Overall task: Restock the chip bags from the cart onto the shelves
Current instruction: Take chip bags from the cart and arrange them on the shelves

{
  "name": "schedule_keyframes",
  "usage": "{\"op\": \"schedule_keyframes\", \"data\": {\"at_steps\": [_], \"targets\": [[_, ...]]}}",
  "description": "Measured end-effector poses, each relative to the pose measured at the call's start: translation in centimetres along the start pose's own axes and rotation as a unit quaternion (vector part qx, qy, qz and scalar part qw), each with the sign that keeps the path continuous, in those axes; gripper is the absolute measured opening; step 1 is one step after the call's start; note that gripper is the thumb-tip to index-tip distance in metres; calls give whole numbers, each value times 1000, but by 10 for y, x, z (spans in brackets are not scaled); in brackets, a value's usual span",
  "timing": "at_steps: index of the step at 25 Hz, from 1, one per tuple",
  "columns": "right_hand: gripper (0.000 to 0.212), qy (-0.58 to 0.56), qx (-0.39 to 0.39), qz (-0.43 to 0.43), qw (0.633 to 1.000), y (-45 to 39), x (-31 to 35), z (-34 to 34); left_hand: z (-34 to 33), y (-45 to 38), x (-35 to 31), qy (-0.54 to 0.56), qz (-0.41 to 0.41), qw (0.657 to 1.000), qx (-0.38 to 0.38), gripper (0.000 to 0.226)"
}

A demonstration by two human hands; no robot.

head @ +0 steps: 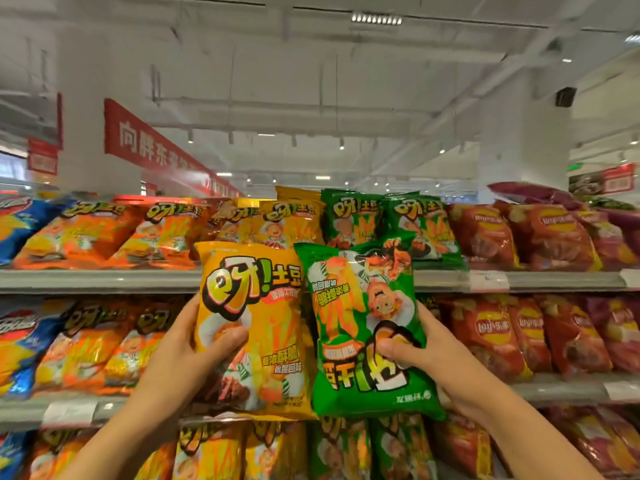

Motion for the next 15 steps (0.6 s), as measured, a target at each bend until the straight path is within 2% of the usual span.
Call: {"op": "schedule_keyframes", "data": {"at_steps": [1,3,6,9,12,15], "targets": [[104,-1,-5,1,1000,-7,-2,-3,6,-6,4,-3,-2,1000,-5,68],[92,1,-2,11,1000,-20,-3,-8,12,-18,8,-1,-9,1000,-3,69],[82,17,-5,35,999,-40,8,-4,8,-42,6,19,-23,1000,6,58],[89,-23,-21,53,998,-62,21,14,4,-71,-4,11,-50,999,-4,56],[109,-31,-48,57,997,-83,30,37,1,-105,-19,0,-71,997,-16,51],[110,-34,-55,61,996,-109,40,46,13,-137,-39,-20,-94,994,-48,41]]}}
Point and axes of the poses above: each hand's wrist, its own y-axis away from the middle knuckle, its own z-axis out of the back of the hand, x = y × z, the point moved 8 cm from there along -y, towards the middle knuckle, and after that the axes turned 1 degree about -z, right-handed, at the moved point
